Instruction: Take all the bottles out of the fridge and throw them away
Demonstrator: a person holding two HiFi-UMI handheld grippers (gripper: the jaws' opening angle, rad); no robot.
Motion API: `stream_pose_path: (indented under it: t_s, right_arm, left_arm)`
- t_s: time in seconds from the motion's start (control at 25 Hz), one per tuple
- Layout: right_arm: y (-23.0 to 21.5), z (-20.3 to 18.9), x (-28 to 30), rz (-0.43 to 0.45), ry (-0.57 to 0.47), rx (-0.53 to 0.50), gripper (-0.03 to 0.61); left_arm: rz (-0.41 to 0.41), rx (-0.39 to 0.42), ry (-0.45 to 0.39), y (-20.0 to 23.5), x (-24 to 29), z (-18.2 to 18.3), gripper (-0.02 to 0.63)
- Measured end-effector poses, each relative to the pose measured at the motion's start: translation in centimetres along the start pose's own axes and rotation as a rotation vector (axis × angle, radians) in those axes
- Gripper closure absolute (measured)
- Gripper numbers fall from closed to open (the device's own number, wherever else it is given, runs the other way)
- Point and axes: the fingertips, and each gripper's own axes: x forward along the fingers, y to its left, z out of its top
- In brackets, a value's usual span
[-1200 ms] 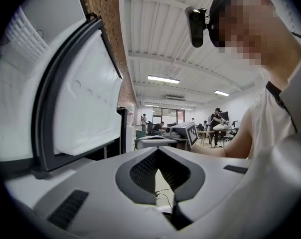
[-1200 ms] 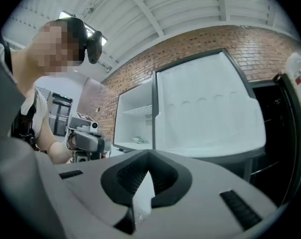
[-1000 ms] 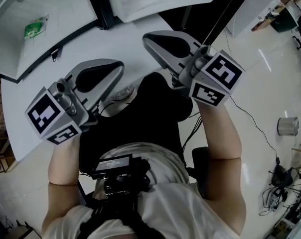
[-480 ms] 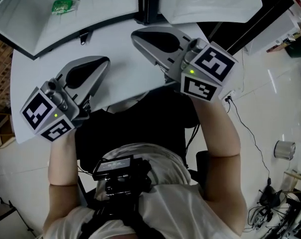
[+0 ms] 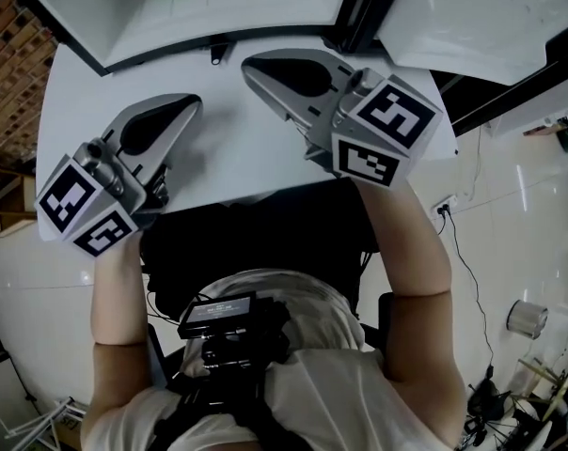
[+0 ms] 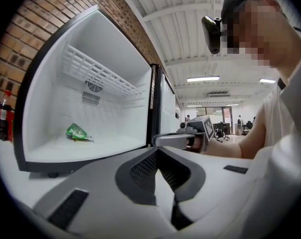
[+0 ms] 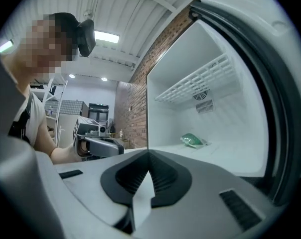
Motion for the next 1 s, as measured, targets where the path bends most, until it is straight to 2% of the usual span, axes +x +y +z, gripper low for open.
stream_pose_path:
  t_s: [0.4,0.76,1.0]
  right_arm:
    - [1.4,-1.4,4.3,0.066,0.060,-0.003,0.578]
    - [1.1,-3.0,5.3,0.068,0.098,0.010,0.578]
    - [0.5,-3.7,5.5,0.040,0.131,0.010,0.578]
  left_arm:
    - [0.055,-0.018,0.002,2.6,-2.3,-0.5,0.611]
    - [0.050,-0.028,0.031,3.5,-1.2,-1.9,0.611]
    - [0.049,0.018,0.090,3.6,0.0,-3.0,0.611]
